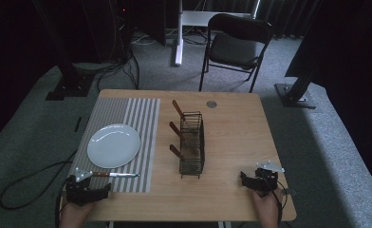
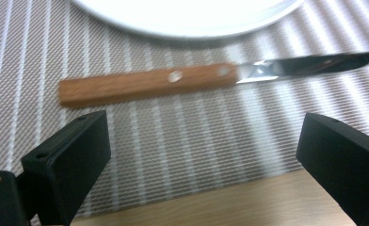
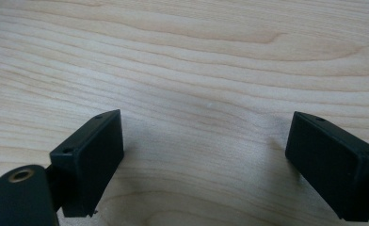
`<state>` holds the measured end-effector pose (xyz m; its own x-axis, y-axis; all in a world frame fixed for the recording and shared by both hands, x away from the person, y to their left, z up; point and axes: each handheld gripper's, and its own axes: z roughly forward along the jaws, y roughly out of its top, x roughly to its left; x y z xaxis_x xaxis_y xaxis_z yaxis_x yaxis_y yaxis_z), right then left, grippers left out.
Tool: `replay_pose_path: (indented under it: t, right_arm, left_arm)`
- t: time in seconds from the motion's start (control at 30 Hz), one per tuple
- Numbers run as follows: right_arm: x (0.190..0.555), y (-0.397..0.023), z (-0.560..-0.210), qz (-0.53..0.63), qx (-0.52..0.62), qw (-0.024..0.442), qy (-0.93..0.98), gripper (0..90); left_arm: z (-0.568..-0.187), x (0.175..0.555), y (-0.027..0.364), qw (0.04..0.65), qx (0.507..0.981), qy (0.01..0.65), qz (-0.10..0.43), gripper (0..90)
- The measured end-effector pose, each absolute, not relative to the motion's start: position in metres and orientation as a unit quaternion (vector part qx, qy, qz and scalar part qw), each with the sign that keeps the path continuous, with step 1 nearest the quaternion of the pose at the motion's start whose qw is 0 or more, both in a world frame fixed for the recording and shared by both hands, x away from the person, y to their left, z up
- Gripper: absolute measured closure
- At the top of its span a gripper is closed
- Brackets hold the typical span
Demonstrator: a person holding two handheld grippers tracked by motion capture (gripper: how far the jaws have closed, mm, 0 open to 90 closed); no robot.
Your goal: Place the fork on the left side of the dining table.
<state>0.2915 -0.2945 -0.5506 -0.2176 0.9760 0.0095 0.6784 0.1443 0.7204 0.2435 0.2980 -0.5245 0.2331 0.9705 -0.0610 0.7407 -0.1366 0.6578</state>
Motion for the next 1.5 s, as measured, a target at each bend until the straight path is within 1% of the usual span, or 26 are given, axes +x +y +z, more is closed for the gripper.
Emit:
replay_pose_path:
  t: [0.1,0.27,0.4,0.9,1.0,1.1,1.2,1.5]
  right_arm:
    - [0.292,-0.294,-0.551,0.308,0.577,0.241,0.717,11.5]
    - [0.292,-0.294,-0.551,0.308,0.577,0.241,0.717,11.5]
    - [0.292,-0.294,-0.551,0.308,0.577,0.241,0.717,11.5]
    - [0.292,-0.295,-0.551,0.309,0.577,0.242,0.717,11.5]
    - [0.292,-0.295,-0.551,0.309,0.577,0.242,0.717,11.5]
    - [0.292,-0.295,-0.551,0.309,0.577,0.242,0.717,11.5]
    - [0.292,-0.295,-0.551,0.309,0.577,0.242,0.717,11.6]
    - [0.291,-0.295,-0.551,0.309,0.577,0.242,0.717,11.6]
  left_arm:
    - [-0.517,0.244,0.290,0.302,0.735,0.572,0.205,3.5]
    - [-0.504,0.249,0.282,0.331,0.736,0.560,0.190,4.0]
    - [-0.497,0.254,0.275,0.346,0.741,0.545,0.187,4.0]
    - [-0.459,0.277,0.241,0.372,0.763,0.494,0.187,4.0]
    - [-0.450,0.282,0.232,0.375,0.770,0.480,0.191,4.0]
    - [-0.443,0.288,0.224,0.393,0.772,0.463,0.188,4.0]
    - [-0.435,0.292,0.218,0.405,0.776,0.440,0.199,4.1]
    - [-0.416,0.313,0.203,0.422,0.780,0.426,0.180,4.0]
